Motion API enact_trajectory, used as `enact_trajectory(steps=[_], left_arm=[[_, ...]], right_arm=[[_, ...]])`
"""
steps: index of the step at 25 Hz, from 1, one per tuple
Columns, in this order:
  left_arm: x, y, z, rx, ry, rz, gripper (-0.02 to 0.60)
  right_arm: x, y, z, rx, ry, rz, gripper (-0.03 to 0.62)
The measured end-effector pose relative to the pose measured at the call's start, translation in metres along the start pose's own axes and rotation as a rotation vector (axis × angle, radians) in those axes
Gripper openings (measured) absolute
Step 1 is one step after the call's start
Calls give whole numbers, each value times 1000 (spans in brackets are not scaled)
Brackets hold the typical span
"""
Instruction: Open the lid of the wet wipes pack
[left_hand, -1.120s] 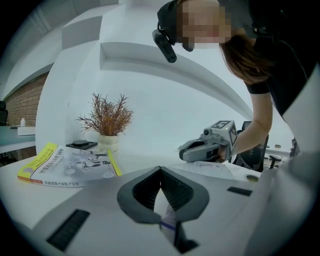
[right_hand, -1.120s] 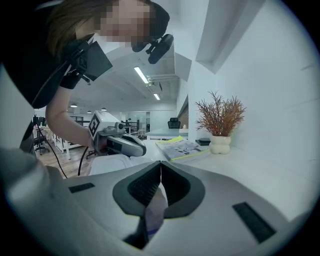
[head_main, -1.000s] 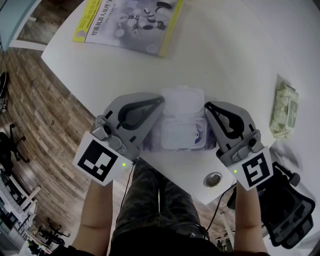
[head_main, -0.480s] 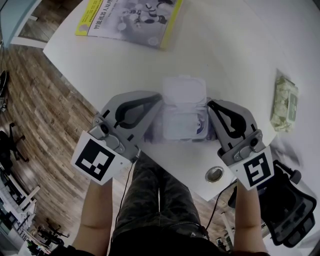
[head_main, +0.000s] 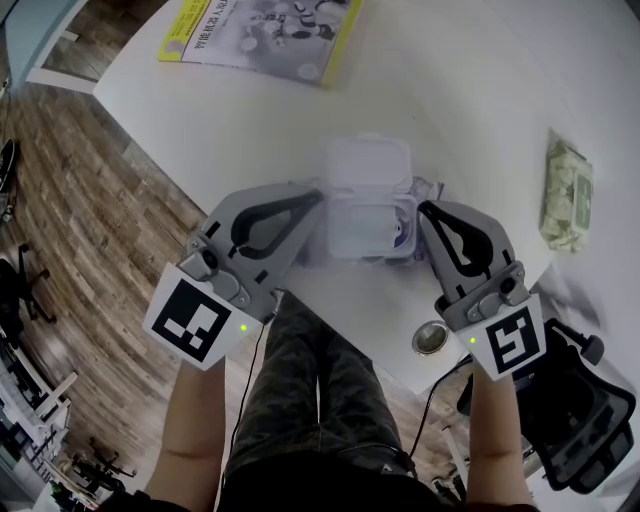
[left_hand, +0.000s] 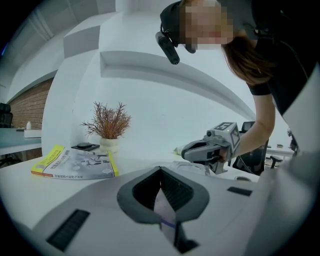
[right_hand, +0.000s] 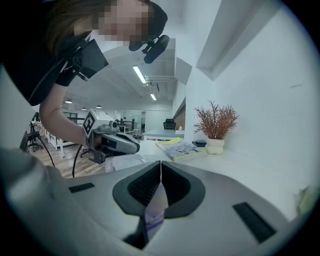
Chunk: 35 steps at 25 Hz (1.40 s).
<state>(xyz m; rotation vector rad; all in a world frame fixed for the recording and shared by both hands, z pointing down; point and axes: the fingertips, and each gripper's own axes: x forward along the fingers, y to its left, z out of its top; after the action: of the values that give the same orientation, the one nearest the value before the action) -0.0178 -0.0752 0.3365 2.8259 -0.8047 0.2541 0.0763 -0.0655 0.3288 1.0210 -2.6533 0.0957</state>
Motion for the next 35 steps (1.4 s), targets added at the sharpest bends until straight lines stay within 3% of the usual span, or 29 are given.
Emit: enact_trajectory(steps=[11, 17, 24, 35], left_arm=[[-11, -22, 4, 14, -18, 20, 12], [-16, -40, 12, -29, -54, 22, 12], [-20, -57, 29, -146, -135, 12, 12], [-19, -78, 51, -186, -171, 9, 12]], right_arm=[[-14, 21, 6, 33, -27, 1, 21], [-20, 37, 13, 87, -50, 18, 21], [-28, 49, 28, 106, -77, 26, 21], [-41, 64, 52, 137, -109, 25, 21]])
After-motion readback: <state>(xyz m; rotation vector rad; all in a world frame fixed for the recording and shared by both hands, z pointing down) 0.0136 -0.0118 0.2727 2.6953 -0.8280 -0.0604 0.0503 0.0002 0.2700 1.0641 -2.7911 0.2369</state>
